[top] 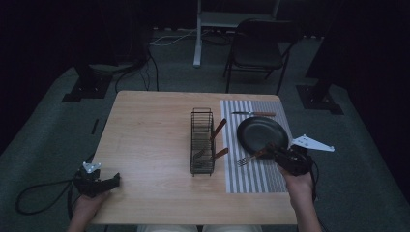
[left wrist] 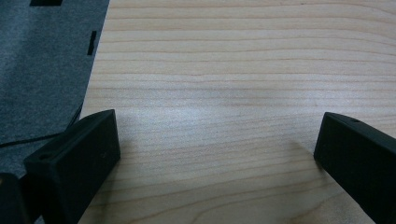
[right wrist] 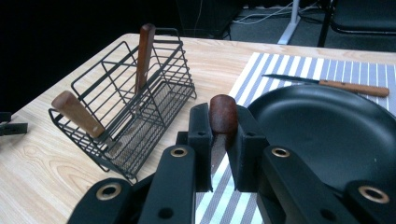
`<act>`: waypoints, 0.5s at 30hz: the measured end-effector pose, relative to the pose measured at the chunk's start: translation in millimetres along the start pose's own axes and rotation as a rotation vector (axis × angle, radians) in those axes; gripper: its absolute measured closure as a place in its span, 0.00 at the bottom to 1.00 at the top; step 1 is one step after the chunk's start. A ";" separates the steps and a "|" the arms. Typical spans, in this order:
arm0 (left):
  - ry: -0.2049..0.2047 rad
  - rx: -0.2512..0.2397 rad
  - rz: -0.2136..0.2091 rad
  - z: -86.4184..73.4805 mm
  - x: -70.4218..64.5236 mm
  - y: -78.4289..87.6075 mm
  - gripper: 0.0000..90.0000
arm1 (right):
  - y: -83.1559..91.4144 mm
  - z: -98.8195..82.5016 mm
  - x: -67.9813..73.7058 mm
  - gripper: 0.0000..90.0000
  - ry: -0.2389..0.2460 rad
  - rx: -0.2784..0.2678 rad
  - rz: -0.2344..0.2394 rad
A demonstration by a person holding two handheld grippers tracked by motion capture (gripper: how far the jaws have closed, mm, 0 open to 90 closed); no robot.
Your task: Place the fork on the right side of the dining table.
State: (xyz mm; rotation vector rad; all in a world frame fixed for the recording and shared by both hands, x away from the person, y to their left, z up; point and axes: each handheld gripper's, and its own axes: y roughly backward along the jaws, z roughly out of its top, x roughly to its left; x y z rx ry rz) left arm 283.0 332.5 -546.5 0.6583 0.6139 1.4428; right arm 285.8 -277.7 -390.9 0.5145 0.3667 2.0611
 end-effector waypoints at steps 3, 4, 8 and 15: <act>-0.001 0.000 0.000 0.0 0.0 0.0 0.01 | 3.9 -7.1 0.5 0.90 -0.021 -0.005 -0.001; 0.000 0.000 0.000 0.0 0.0 0.0 0.01 | 4.2 -9.5 0.8 0.90 -0.022 -0.001 -0.002; -0.001 0.000 0.000 0.0 0.1 0.0 0.01 | 5.1 -19.1 -0.4 0.90 -0.053 0.008 -0.003; 0.000 0.000 0.000 0.0 0.0 0.0 0.01 | 1.0 -32.2 -2.4 0.90 -0.067 0.034 -0.017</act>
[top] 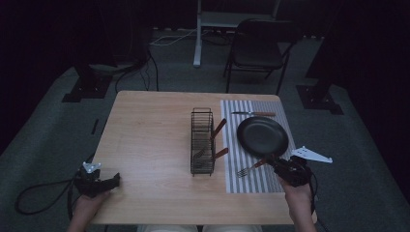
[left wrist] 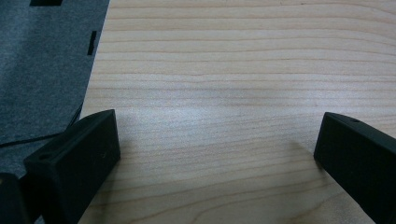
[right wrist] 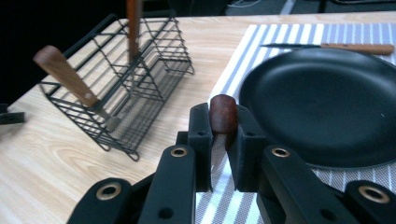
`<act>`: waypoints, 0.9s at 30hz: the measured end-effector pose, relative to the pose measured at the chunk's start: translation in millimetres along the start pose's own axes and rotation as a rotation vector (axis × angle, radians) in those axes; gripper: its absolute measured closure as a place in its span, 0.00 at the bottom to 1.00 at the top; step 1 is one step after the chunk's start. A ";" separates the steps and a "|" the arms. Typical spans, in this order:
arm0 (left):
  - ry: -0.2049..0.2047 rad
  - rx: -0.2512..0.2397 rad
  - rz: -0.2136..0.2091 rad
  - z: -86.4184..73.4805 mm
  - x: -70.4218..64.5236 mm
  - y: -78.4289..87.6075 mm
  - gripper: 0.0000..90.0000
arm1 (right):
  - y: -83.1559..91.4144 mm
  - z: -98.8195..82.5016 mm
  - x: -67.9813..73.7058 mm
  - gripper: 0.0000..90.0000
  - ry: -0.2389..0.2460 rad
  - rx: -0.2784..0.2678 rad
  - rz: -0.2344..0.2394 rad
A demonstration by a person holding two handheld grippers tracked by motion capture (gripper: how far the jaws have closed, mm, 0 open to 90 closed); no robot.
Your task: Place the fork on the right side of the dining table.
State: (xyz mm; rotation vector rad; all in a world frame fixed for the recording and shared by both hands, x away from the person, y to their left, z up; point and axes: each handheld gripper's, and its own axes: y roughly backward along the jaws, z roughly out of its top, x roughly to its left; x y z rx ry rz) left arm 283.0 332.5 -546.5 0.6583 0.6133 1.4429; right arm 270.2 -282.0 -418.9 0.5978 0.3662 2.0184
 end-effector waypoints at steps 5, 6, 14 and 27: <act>0.000 0.000 0.000 0.0 0.0 0.0 0.01 | 2.4 -4.8 -9.7 0.86 -0.024 -0.001 -0.025; 0.000 0.000 0.000 0.0 0.0 0.0 0.01 | 2.9 -5.6 -12.3 0.85 -0.025 0.000 -0.034; 0.002 -0.001 0.000 0.0 -0.1 -0.1 0.01 | 1.6 -13.4 -36.4 0.77 -0.043 0.013 -0.071; 0.007 -0.002 0.004 -0.3 -0.7 0.1 0.01 | -3.3 -34.1 -66.7 0.68 -0.103 0.019 -0.095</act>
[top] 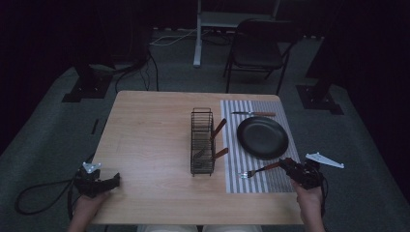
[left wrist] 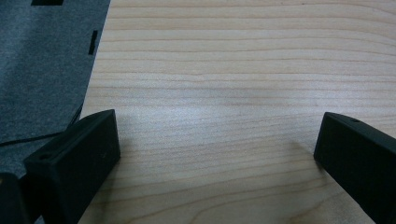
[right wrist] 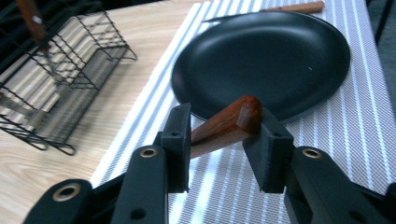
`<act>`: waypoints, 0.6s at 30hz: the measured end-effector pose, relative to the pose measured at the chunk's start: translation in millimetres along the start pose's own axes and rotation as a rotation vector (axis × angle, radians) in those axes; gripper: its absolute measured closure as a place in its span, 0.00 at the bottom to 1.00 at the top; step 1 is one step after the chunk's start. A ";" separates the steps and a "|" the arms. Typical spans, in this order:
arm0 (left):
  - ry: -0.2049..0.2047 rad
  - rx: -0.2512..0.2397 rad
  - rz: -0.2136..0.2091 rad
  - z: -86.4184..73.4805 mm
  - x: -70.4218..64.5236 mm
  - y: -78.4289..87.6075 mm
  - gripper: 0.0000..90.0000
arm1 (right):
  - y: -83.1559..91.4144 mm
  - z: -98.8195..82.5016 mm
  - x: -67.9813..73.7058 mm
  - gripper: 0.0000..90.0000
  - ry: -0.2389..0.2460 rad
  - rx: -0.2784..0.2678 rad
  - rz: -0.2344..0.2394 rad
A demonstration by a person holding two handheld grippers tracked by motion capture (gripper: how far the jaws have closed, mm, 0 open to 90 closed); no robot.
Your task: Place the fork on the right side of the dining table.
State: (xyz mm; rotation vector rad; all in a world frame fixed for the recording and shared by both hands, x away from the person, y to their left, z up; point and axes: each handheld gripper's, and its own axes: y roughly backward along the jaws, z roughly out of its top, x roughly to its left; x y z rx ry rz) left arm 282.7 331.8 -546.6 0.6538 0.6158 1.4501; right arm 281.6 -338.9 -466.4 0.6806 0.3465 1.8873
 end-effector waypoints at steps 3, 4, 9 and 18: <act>0.000 0.000 0.000 0.0 0.0 0.0 0.01 | -0.4 -5.0 -8.1 0.68 -0.025 0.000 0.018; 0.000 0.000 0.000 0.0 0.0 0.0 0.01 | -0.3 -7.0 -10.6 0.68 -0.037 -0.006 0.025; 0.000 0.001 0.000 0.1 0.0 0.1 0.01 | -1.9 -17.2 -21.5 0.64 -0.063 0.004 0.022; 0.000 0.001 0.000 0.1 0.0 0.1 0.01 | -5.4 -29.0 -40.1 0.59 -0.098 0.021 -0.022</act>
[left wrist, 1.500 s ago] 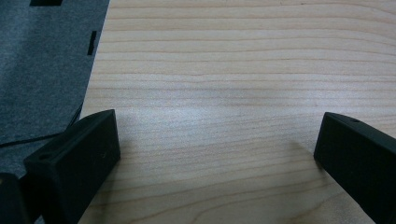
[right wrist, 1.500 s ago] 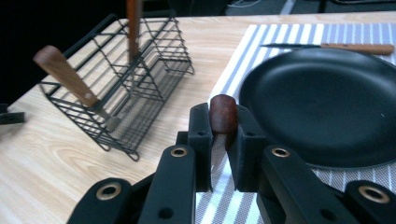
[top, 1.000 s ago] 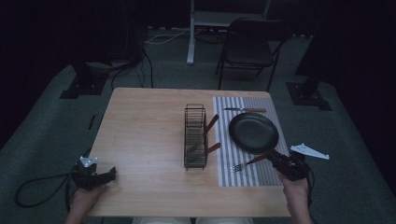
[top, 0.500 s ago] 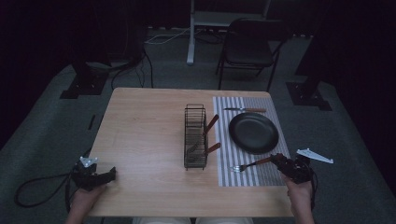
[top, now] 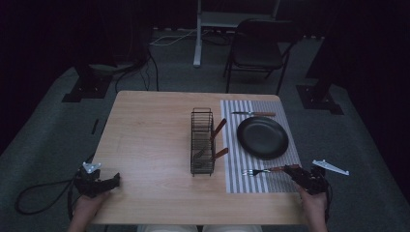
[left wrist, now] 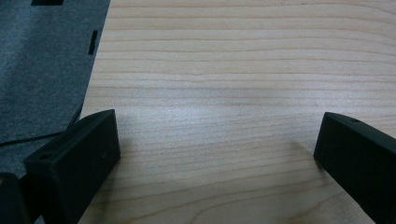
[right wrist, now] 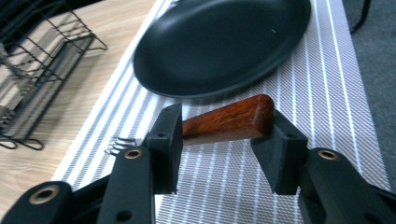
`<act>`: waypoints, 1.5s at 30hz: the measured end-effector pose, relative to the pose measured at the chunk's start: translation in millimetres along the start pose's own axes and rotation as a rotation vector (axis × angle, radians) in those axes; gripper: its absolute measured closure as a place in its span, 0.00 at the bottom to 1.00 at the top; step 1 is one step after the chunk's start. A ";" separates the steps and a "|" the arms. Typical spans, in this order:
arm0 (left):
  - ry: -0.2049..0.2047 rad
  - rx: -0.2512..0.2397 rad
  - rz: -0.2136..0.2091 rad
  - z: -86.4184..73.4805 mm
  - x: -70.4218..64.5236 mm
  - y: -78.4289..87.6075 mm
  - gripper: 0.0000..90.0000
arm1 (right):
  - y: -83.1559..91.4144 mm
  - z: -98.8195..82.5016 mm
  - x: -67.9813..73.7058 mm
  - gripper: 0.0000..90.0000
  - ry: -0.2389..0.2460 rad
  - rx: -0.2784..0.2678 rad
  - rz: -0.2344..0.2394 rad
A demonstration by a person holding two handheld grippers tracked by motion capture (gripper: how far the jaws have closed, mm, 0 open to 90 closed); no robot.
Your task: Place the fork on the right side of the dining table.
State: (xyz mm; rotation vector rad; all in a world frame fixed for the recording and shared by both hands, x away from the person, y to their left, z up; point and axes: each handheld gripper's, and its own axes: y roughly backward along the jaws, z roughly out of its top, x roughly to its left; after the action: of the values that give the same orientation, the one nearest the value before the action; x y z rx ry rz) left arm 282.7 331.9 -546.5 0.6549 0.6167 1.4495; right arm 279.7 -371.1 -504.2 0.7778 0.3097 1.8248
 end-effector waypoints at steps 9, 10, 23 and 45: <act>-0.002 0.000 0.000 0.0 0.1 0.0 0.01 | -7.5 -3.7 -12.3 0.57 -0.020 0.019 0.005; -0.002 0.001 0.000 0.0 0.1 0.0 0.01 | -8.5 -3.4 -13.4 0.57 -0.020 0.022 0.005; -0.002 0.001 0.000 0.0 0.1 0.1 0.01 | -23.7 -4.1 -28.0 0.51 -0.023 0.081 -0.012; -0.002 0.001 0.000 -0.1 0.1 0.0 0.01 | -39.7 -2.3 -32.0 0.42 0.066 0.132 -0.158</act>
State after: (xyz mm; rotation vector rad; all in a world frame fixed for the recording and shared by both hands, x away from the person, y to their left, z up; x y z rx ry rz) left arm 282.6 332.0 -546.5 0.6566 0.6157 1.4491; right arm 314.2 -384.4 -539.4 0.7633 0.5246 1.6958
